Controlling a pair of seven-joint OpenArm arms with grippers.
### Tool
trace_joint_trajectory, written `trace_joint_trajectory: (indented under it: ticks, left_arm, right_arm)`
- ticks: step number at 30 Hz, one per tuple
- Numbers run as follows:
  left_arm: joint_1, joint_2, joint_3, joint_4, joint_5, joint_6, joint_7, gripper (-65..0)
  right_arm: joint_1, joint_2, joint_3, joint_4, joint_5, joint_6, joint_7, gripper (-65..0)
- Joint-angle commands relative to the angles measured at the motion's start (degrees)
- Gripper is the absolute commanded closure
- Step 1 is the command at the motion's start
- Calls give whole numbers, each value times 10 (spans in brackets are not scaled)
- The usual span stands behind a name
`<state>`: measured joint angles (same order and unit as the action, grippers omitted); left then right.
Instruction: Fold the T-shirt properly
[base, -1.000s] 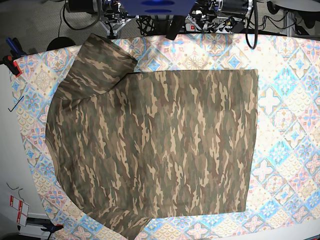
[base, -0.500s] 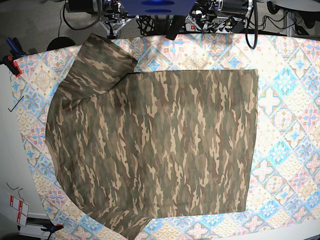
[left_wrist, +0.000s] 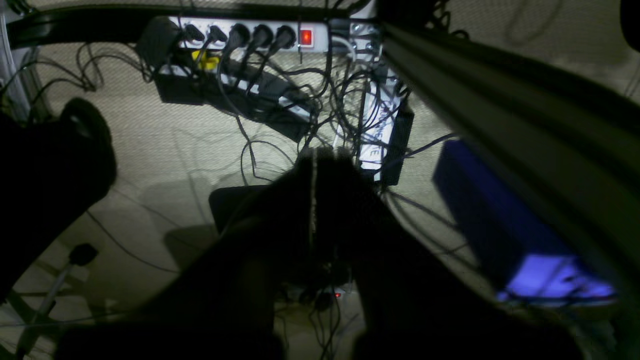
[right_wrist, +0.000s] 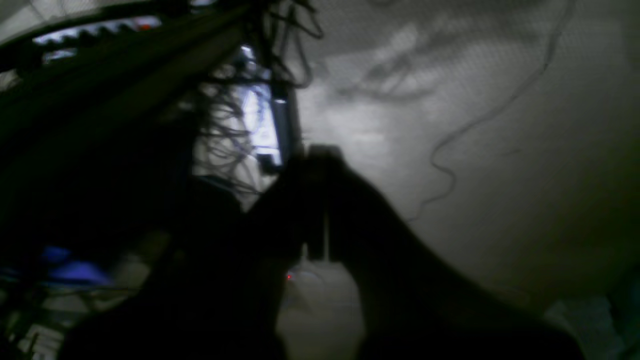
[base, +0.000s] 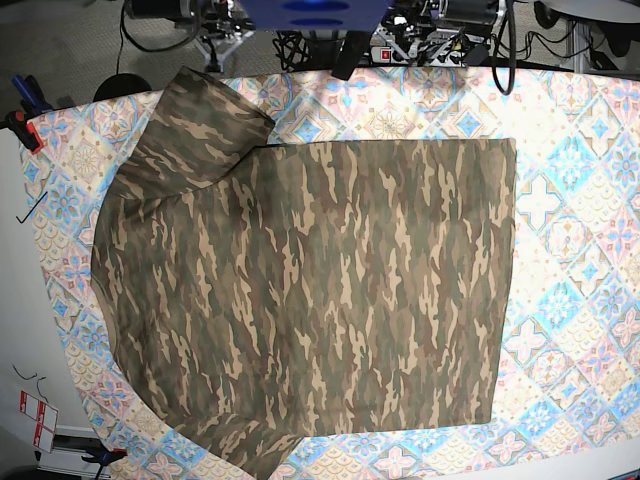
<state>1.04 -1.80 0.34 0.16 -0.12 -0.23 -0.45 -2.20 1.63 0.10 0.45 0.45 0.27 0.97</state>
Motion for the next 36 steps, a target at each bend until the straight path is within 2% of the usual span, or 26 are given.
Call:
trace_joint_trajectory:
  ticks: [1, 2, 6, 11, 19, 24, 27, 28, 34, 36]
  left_arm:
    - [7, -7, 0, 0, -3, -1, -4, 0]
    - [16, -13, -1, 0, -5, -1, -21, 0]
    - [68, -29, 0, -2, -20, -3, -172, 0]
    - [122, -33, -1, -2, -23, -3, -320, 0]
    - [171, -33, -1, -2, -23, -3, -470, 0]
    - [205, -33, -1, -2, -23, -3, -622, 0]
    - [226, -33, -1, -2, -23, -3, -699, 0]
    - [231, -33, -1, -2, -23, -3, -715, 0]
    - [241, -33, -18, 14, -24, -3, -714, 0]
    - [260, -33, -33, 45, -23, -4, -714, 0]
  right_arm:
    - [-11, 1, 7, -3, 1, -1, 15, 0]
    - [-19, 1, 19, -4, 1, -1, 29, 0]
    - [-55, 1, 60, -4, 1, -1, 91, 0]
    - [-90, 1, 63, -4, 1, -1, 178, 0]
    - [-141, -3, 65, -4, 0, -1, 307, 0]
    - [-182, -4, 65, -4, 0, -1, 433, 0]
    - [-204, -21, 64, -4, 0, -1, 528, 0]
    - [-212, -24, 61, -4, -1, -1, 557, 0]
    - [-258, -25, 61, -4, -1, -1, 727, 0]
    - [-276, -25, 64, 2, -2, -1, 736, 0]
